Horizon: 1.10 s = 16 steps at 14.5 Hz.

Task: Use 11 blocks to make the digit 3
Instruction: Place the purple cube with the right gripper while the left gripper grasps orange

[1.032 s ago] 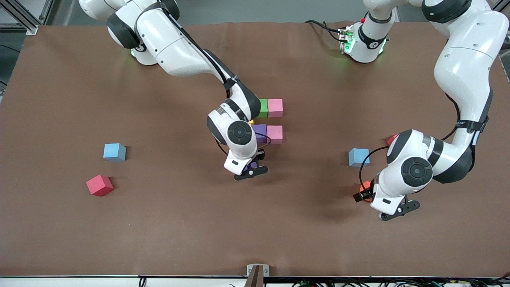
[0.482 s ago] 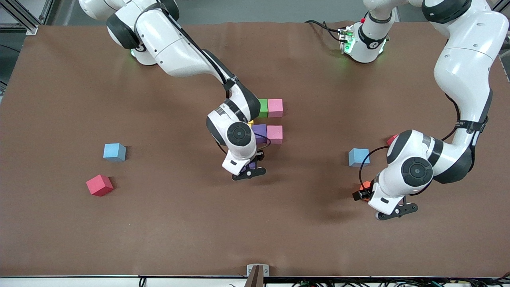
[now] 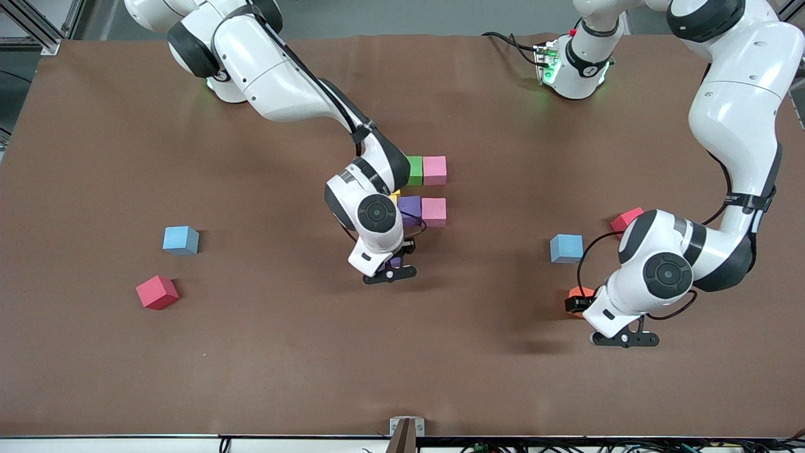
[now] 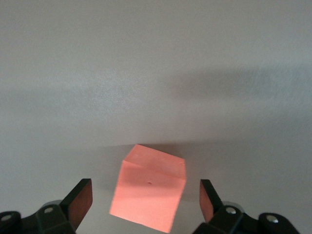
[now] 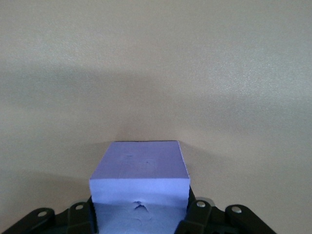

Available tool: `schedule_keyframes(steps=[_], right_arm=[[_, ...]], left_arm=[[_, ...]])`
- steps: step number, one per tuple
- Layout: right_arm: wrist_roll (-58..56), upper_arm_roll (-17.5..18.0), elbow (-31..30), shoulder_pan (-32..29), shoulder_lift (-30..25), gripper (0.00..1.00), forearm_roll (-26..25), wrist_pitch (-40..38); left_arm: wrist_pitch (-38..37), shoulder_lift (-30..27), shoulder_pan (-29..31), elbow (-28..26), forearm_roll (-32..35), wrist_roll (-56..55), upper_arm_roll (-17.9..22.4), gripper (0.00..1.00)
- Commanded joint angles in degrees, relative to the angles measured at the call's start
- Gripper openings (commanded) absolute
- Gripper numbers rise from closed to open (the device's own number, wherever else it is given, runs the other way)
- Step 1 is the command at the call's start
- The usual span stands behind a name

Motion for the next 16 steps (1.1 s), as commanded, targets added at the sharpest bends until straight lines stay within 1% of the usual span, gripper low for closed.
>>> schedule_keyframes(steps=[1,2,3,4,6,7,10,16], right_arm=[[0.41,0.03,-0.01,-0.49,2.21,0.35,-0.27,-1.57],[0.32,0.03,-0.01,-0.49,2.21,0.36,-0.18,-1.57],[0.41,0.03,-0.01,-0.49,2.21,0.40,-0.18,-1.57],[0.50,0.03,-0.01,-0.49,2.21,0.52,-0.27,-1.57],[0.50,0.03,0.17,-0.40,2.21,0.91,-0.27,-1.57],[0.50,0.03,0.69,-0.49,2.04,1.00,-0.35,-1.74],[0.58,-0.32,4.73,-0.57,1.95,1.00,-0.36,-6.65],[0.94,0.12,5.00,-0.93,-3.14,1.00,-0.18,-8.33]], left_arm=[[0.48,0.43,0.14,0.57,-0.80,4.80,0.09,0.97],[0.40,0.43,0.14,0.48,-0.80,5.24,0.18,0.97],[0.48,0.61,0.14,0.48,-0.71,6.46,0.18,0.97],[0.48,0.78,0.14,0.48,-0.80,8.04,0.27,0.97],[0.48,1.31,0.14,0.48,-0.80,9.11,0.27,0.98],[0.57,1.40,0.14,0.48,-0.80,9.20,0.36,0.98],[3.29,2.63,1.10,0.22,-0.71,9.20,0.44,0.98],[4.44,3.34,1.19,0.04,-0.97,8.85,0.53,0.97]])
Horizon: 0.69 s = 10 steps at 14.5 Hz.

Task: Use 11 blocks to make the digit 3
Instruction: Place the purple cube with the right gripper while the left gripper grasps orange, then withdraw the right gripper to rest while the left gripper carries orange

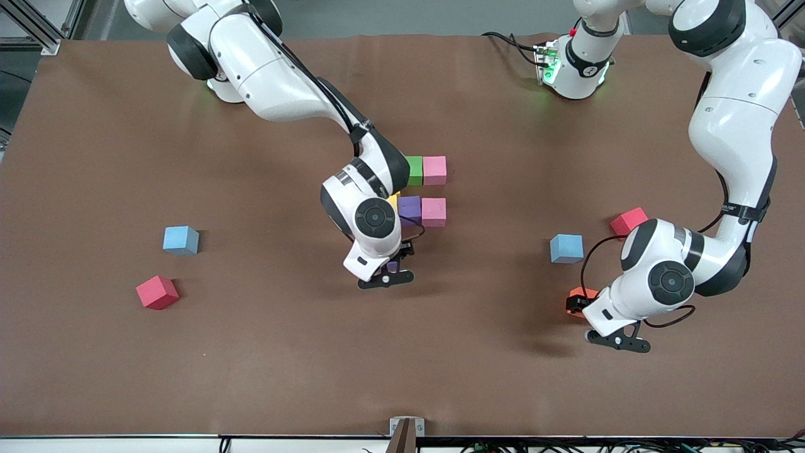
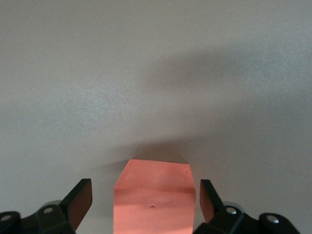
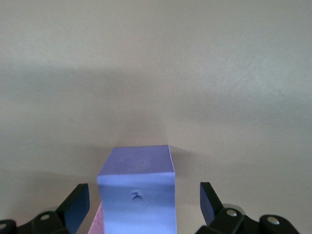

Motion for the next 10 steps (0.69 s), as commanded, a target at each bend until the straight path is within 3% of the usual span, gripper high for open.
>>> schedule_keyframes(steps=[1,4,5,9,10], right_arm=[[0.94,0.98,-1.00,-0.46,-4.34,1.00,0.01,-1.58],[0.94,1.07,-1.18,-1.60,-9.61,1.00,0.36,-6.55],[0.85,1.16,-1.27,-2.48,-11.80,1.00,0.36,-10.33],[0.59,1.16,-2.84,-7.04,-21.12,1.00,0.45,-22.12],[0.41,1.07,-4.24,-7.84,-24.01,1.00,0.54,-24.40]], left_arm=[[0.51,-0.15,0.24,0.07,-1.49,1.04,-0.15,0.98],[0.60,0.02,0.15,-0.10,-1.93,0.60,-0.06,0.97],[0.60,0.46,0.15,-0.28,-1.94,0.16,0.11,0.92],[0.25,0.29,0.24,-1.68,-2.11,-5.17,0.12,0.55],[0.25,0.12,-0.29,-2.12,-2.02,-9.73,0.12,0.40]])
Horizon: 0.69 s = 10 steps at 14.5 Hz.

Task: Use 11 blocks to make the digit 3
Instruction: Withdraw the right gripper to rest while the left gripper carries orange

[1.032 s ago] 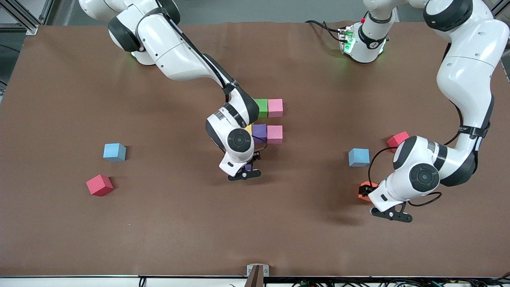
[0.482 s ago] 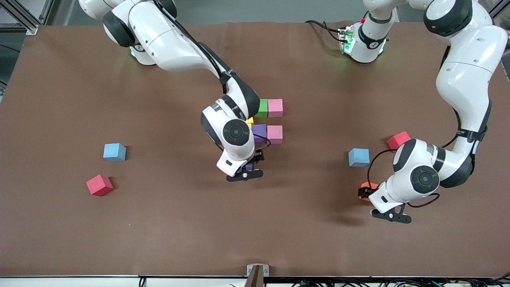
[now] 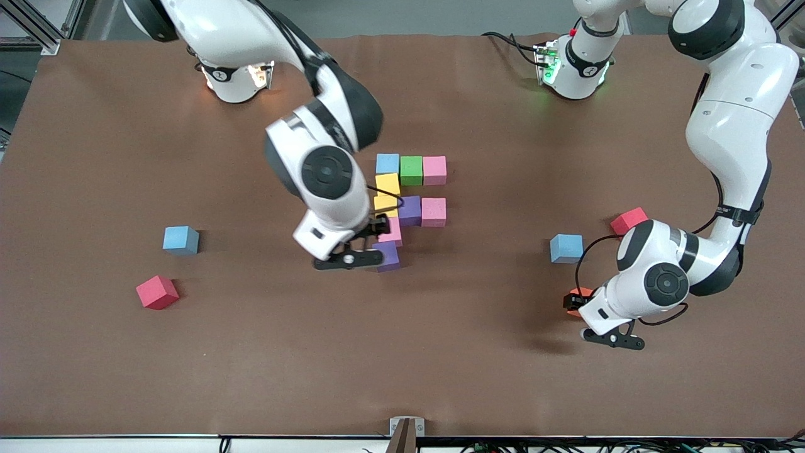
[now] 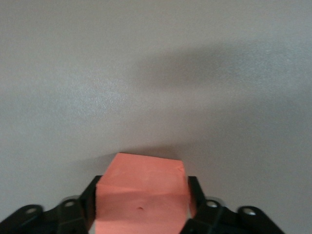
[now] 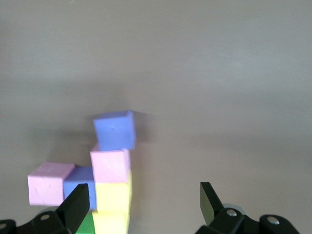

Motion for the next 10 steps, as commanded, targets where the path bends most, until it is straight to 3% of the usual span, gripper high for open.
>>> schedule_keyframes(steps=[1,3,7,10], right_arm=[[-0.85,0.99,-7.52,-3.77,-9.64,1.00,0.49,-4.07],[-4.44,0.99,-11.83,-7.46,-15.27,1.00,2.06,-5.48],[-6.83,0.55,-17.99,-13.17,-23.54,1.00,3.21,-6.98],[-15.24,0.55,-23.17,-19.23,-29.25,1.00,3.21,-6.98]], left_arm=[[-0.07,-0.85,-1.34,-1.12,-0.74,-10.97,0.03,0.27],[-0.51,-1.55,-2.92,-0.94,-0.83,-18.90,-0.32,0.15],[-0.51,-1.64,-5.47,-0.51,-0.74,-37.69,-2.95,0.07],[-0.51,-1.64,-10.65,-0.50,-0.74,-57.26,-3.23,0.06]])
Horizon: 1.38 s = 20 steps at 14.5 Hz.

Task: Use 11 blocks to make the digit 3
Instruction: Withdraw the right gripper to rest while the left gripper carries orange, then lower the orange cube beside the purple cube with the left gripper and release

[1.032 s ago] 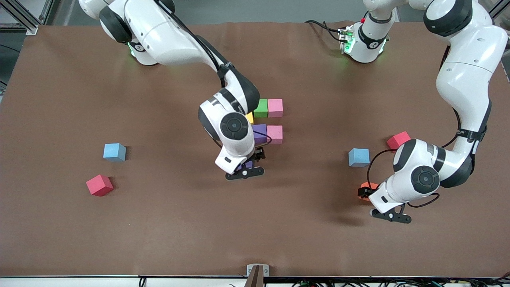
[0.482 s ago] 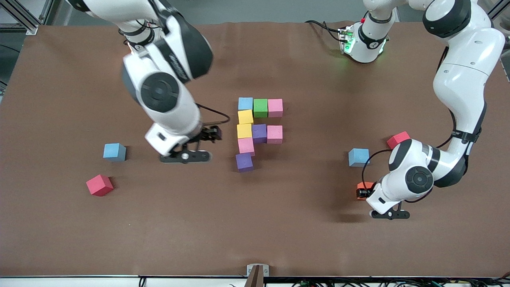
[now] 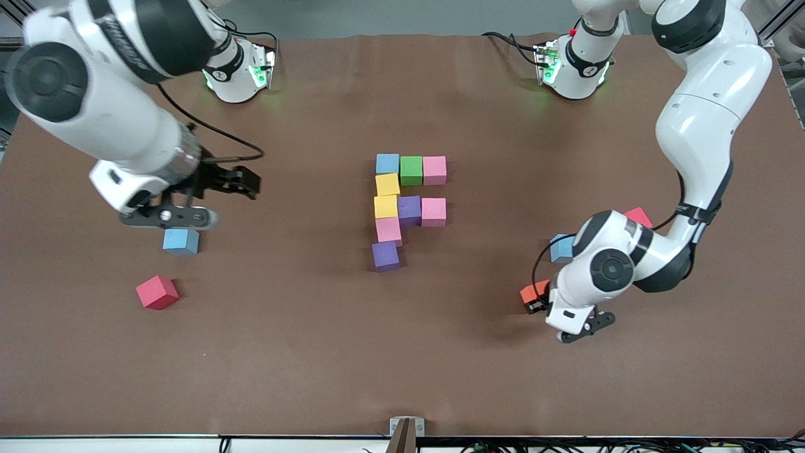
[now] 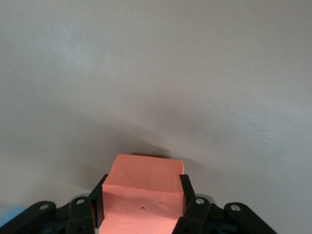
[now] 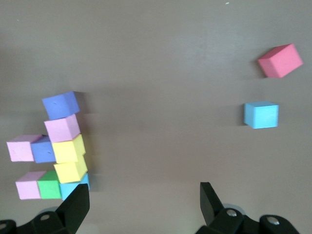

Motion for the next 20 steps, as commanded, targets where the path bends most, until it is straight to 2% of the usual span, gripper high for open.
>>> schedule_keyframes(steps=[1,5,10,14,20], right_arm=[[-6.95,0.81,-9.43,-6.33,-8.04,1.00,0.88,1.23],[-13.37,0.72,-13.14,-13.63,-12.88,1.00,0.80,1.31],[-20.39,0.63,-12.88,-19.17,-15.09,1.00,0.18,2.10],[-20.68,0.72,-9.55,-20.06,-14.65,1.00,-0.08,2.55],[-20.15,0.72,-9.36,-19.89,-14.65,1.00,-0.08,2.46]], left_arm=[[-0.37,-1.10,-5.45,-0.47,-0.54,-19.83,0.55,0.04],[-0.29,-1.09,-11.79,0.32,-1.07,-46.57,0.73,0.03],[-0.46,-1.09,-17.58,0.41,-0.81,-71.97,0.90,0.08],[-0.55,-0.92,-19.80,0.41,-1.42,-80.28,1.96,0.07],[-0.20,-0.39,-21.99,0.41,-3.08,-84.77,2.04,0.07]])
